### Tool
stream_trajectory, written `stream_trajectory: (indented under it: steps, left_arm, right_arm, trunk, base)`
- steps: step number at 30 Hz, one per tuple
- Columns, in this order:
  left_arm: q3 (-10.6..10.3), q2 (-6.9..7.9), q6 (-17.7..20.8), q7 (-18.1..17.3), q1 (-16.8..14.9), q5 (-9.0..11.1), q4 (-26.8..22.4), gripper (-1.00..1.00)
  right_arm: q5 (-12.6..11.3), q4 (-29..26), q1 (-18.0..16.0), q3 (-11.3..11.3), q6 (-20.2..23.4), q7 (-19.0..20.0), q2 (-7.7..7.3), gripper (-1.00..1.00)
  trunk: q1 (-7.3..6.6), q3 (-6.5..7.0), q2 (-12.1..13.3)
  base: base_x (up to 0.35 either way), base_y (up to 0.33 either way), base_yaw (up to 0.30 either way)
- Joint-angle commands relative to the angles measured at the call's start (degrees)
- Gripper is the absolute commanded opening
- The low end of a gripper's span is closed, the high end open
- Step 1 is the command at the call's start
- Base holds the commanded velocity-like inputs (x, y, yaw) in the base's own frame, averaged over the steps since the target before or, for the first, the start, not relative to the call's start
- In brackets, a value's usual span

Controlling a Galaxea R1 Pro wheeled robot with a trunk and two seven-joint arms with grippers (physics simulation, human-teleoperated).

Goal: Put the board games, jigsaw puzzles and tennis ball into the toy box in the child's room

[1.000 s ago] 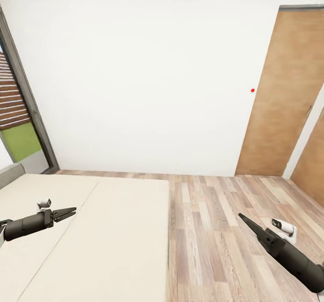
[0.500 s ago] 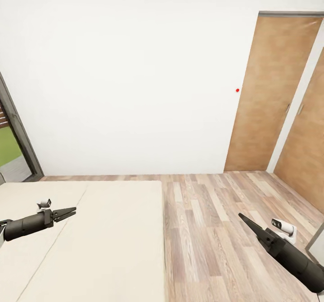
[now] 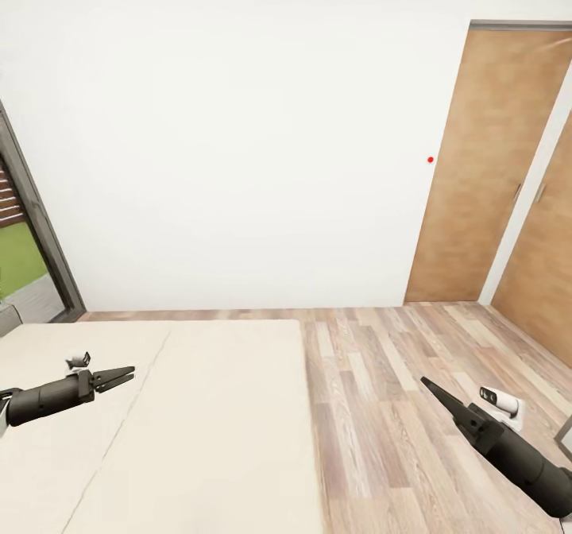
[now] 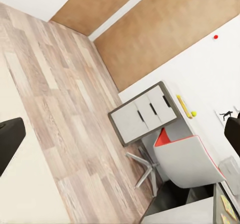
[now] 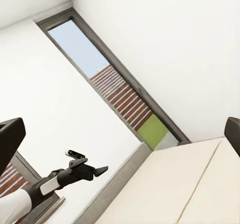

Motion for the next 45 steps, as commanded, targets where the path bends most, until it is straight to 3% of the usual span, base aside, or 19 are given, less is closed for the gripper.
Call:
stream_trajectory:
  steps: [1,45]
  left_arm:
    - [0.1,0.00,0.6,-0.2,0.0,-0.1,0.0,1.00]
    - [0.0,0.00,0.6,-0.2,0.0,-0.1,0.0,1.00]
  right_arm:
    - [-0.2,0.0,0.0,0.0,0.4,0.0,0.00,1.00]
    - [-0.2,0.0,0.0,-0.1,0.4,0.0,0.00,1.00]
  trunk:
    - [0.03,-0.09,-0.1]
    - [0.03,-0.09,-0.1]
  base:
    - [0.000,0.267,-0.001]
    - [0.000,0.279,0.021]
